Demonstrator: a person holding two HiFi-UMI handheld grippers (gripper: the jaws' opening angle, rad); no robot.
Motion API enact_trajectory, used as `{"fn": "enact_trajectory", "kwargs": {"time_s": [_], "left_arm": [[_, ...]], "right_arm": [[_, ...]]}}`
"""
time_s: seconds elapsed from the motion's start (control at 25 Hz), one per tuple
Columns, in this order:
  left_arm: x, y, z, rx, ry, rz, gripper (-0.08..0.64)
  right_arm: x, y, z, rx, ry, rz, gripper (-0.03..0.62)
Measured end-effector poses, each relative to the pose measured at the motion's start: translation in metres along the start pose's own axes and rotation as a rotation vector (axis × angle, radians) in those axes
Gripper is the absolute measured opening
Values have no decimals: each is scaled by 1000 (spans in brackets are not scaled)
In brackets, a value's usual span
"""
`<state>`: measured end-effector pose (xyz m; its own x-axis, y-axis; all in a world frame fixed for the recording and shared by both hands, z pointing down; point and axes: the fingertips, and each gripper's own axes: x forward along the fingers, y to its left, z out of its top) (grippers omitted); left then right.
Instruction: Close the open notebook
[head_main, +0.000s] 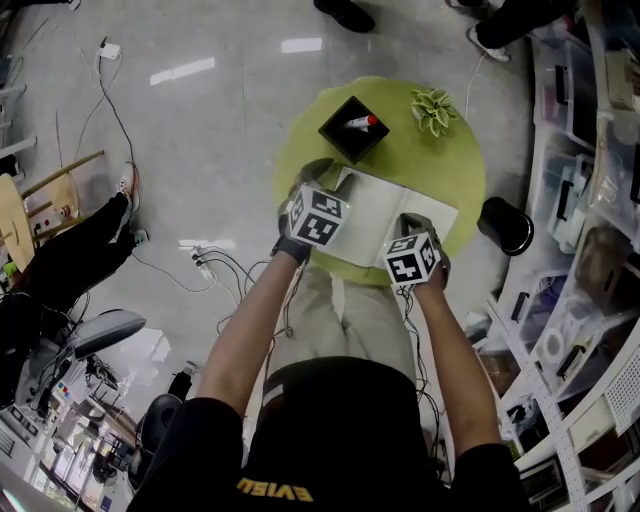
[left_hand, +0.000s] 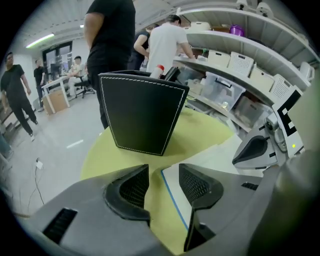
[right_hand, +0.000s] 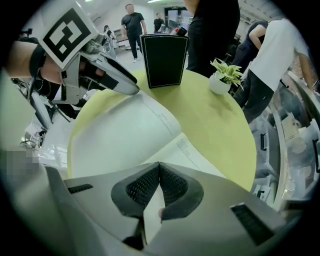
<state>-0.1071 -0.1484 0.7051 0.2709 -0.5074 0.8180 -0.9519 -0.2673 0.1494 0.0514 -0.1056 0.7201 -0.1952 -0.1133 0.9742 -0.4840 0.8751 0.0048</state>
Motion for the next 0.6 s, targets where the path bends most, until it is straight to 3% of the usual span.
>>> {"fn": "enact_trajectory", "kwargs": {"time_s": [0.28, 0.6], "left_arm": [[13, -5, 2, 14, 49, -21, 150], [16, -7, 1, 23, 116, -24, 133]], "right_arm": [[1, -3, 1, 45, 33, 71, 0], [2, -1, 0, 15, 14, 15, -9]]}}
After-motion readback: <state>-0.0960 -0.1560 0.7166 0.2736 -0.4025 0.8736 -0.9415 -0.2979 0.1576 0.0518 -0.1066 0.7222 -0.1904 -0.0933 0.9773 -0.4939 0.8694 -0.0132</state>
